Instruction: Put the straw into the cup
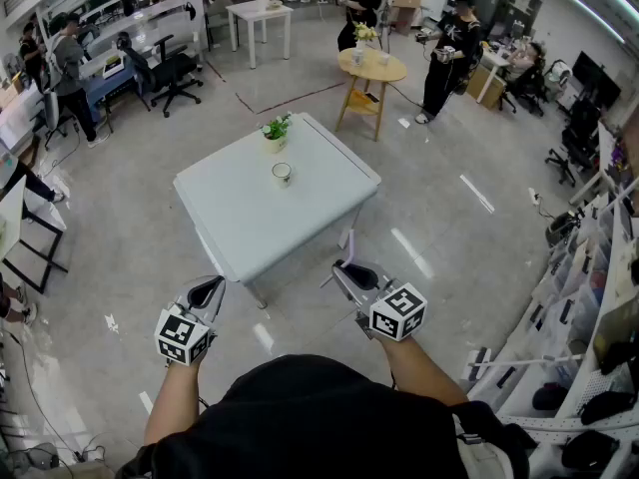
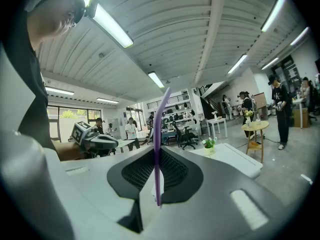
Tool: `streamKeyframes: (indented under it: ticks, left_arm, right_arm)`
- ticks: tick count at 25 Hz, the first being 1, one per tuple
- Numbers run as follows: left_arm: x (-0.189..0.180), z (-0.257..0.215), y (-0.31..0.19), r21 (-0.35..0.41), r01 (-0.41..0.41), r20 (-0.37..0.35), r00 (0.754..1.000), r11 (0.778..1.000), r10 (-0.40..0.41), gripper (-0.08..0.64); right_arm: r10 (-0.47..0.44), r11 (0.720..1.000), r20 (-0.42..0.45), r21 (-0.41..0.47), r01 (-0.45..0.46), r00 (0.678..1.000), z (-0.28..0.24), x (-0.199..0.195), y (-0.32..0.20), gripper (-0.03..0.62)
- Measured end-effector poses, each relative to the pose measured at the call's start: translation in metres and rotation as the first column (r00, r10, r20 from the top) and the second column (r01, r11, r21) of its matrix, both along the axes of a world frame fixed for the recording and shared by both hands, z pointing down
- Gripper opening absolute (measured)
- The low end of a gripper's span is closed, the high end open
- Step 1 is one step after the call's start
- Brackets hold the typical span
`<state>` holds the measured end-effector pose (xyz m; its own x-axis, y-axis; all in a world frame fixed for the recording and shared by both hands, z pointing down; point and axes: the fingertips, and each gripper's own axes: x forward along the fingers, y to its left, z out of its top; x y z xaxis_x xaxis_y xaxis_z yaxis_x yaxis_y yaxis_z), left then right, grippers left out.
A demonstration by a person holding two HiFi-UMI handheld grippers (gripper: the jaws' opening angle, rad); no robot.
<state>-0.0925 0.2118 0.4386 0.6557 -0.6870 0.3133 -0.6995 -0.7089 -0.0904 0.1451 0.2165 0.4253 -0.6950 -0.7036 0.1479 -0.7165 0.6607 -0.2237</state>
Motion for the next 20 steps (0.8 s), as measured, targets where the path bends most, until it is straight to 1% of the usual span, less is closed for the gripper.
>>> streamKeyframes:
  ticks: [5, 11, 20]
  left_arm:
    - [0.017, 0.001, -0.002, -0.011, -0.016, -0.035, 0.999, 1.0, 0.016, 0.001]
    - [0.018, -0.003, -0.002, -0.037, -0.014, -0.075, 0.997, 0.999, 0.011, 0.001]
    - [0.021, -0.017, -0.01, -0.041, -0.011, -0.135, 0.991, 0.999, 0.006, 0.001]
  right_arm:
    - [0.029, 1.0, 0.002, -0.003, -0.029, 1.0, 0.007, 0.02, -0.001, 0.061]
    - [0.063, 0.998, 0.04, -0.009, -0.063, 0.997, 0.005, 0.028, -0.006, 0.063]
    - [0.067, 0.998, 0.044, -0.009, -0.066, 0.997, 0.001, 0.037, -0.013, 0.061]
